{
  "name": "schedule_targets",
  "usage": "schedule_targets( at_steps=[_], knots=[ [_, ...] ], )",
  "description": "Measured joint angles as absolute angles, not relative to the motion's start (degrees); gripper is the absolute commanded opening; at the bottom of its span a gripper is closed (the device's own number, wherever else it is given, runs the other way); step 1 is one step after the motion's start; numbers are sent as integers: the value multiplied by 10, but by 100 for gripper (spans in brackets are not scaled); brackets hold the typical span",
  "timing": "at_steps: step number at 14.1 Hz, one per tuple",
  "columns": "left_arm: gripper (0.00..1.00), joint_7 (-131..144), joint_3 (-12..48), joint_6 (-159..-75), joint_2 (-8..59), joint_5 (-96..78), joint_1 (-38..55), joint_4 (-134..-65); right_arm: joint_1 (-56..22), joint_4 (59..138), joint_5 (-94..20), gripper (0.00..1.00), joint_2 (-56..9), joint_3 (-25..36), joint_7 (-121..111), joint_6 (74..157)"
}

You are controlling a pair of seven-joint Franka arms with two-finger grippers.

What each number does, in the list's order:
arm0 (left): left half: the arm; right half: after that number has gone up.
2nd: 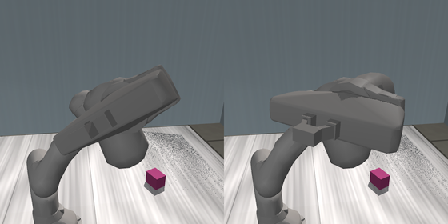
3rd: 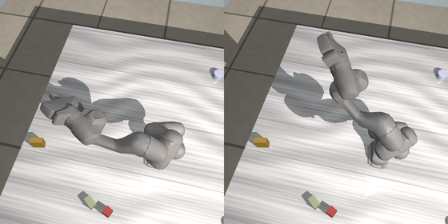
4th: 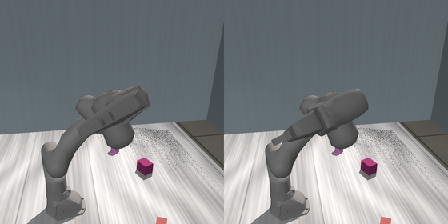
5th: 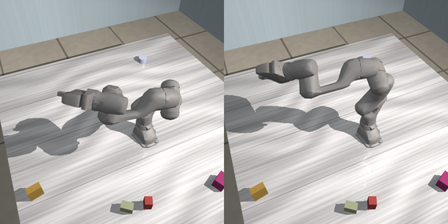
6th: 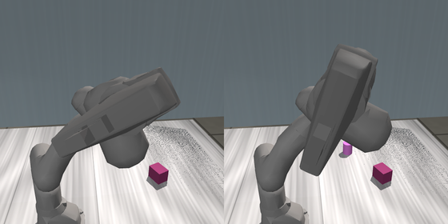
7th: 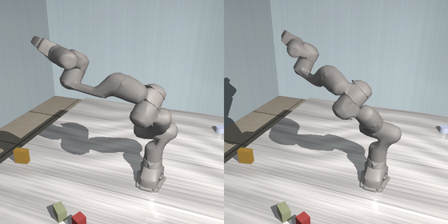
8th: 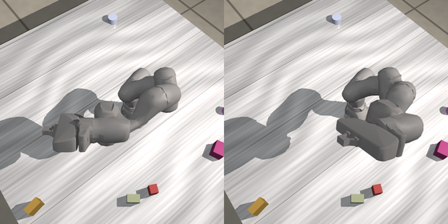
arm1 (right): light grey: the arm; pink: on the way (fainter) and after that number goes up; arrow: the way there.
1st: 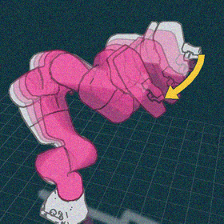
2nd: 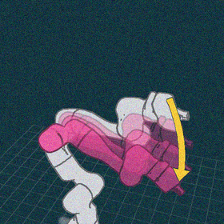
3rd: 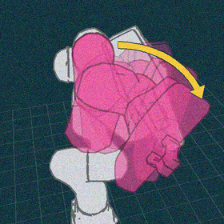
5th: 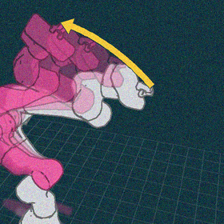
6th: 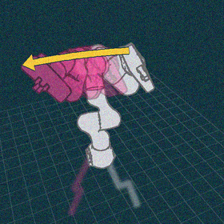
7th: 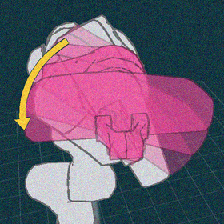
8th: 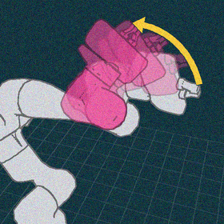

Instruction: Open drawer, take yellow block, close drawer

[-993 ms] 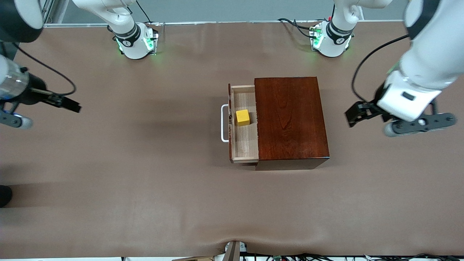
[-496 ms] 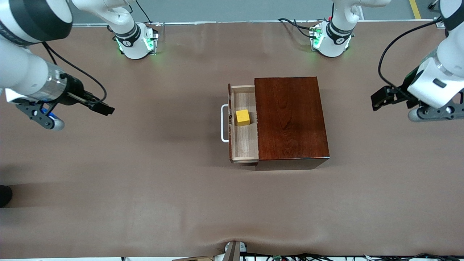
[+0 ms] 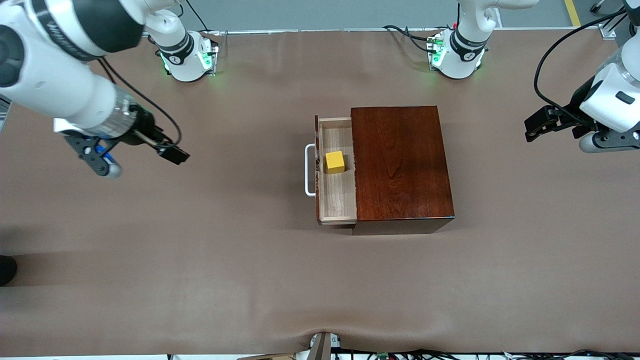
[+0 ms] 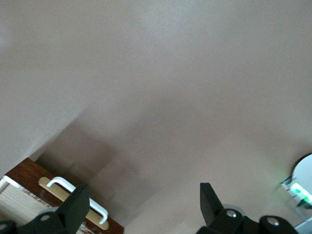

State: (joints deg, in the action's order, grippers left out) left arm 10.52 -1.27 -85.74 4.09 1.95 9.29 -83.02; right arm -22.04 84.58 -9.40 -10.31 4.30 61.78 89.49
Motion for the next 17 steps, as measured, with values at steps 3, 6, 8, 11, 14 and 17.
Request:
schedule_targets(
  at_steps=[3, 6, 8, 11, 14, 17],
  knots=[
    [100, 98, -13, -857, 40, 19, 90, -830, -257, 846, -96, 100, -128, 43, 692, 946],
    [100, 92, -14, -847, 32, 19, 86, -831, -292, 846, -100, 100, -153, 43, 778, 989],
    [100, 92, -14, -837, 25, 19, 86, -833, -316, 846, -113, 100, -168, 43, 839, 1009],
    [100, 92, 4, -835, 22, 19, 66, -841, -351, 846, -119, 100, -187, 42, 918, 1033],
    [100, 92, 58, -835, 22, 19, 11, -848, -375, 846, -123, 100, -212, 43, 953, 1042],
    [100, 92, 66, -835, 20, 19, 2, -848, -401, 846, -125, 100, -238, 43, 1015, 1095]
  ],
)
